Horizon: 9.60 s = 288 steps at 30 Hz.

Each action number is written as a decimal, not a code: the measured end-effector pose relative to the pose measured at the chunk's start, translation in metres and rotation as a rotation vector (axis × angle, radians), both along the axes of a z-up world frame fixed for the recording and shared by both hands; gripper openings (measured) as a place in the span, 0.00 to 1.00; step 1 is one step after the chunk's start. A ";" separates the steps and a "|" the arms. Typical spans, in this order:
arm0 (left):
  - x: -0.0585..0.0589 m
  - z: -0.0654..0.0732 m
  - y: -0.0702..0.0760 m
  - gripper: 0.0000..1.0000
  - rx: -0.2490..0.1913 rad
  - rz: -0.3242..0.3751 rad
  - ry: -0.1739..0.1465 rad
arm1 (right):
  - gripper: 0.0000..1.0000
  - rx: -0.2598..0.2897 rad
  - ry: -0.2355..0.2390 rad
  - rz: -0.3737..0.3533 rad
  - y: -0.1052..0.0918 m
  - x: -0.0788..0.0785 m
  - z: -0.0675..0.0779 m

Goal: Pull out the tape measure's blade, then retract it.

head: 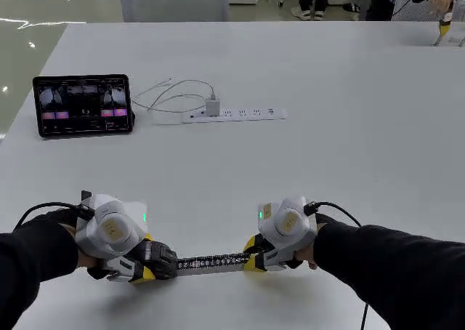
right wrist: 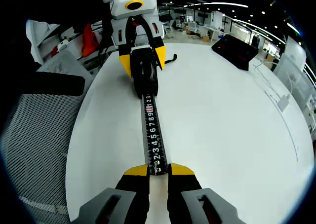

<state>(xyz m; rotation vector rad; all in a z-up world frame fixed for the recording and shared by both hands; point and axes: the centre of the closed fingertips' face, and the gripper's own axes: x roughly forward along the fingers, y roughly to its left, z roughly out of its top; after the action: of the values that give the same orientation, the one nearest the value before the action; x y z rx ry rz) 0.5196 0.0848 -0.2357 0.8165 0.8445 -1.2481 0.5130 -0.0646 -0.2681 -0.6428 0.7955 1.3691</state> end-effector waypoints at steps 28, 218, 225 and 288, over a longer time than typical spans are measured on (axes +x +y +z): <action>0.000 0.000 0.000 0.31 -0.003 0.001 -0.002 | 0.09 -0.008 0.004 -0.018 -0.017 -0.001 0.002; 0.000 0.001 0.001 0.31 0.004 0.007 -0.011 | 0.08 -0.062 0.026 -0.101 -0.101 0.000 0.001; 0.000 0.001 0.001 0.31 0.004 0.008 -0.012 | 0.08 -0.062 0.028 -0.109 -0.106 0.000 0.001; 0.000 0.022 0.021 0.60 -0.133 0.118 0.046 | 0.31 -0.082 -0.019 -0.078 -0.104 -0.005 0.020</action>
<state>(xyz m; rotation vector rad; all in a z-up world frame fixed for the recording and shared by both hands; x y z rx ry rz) 0.5191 0.1061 -0.2141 0.6246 0.8260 -1.2086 0.5077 -0.1690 -0.2483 -0.6813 0.8567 1.2630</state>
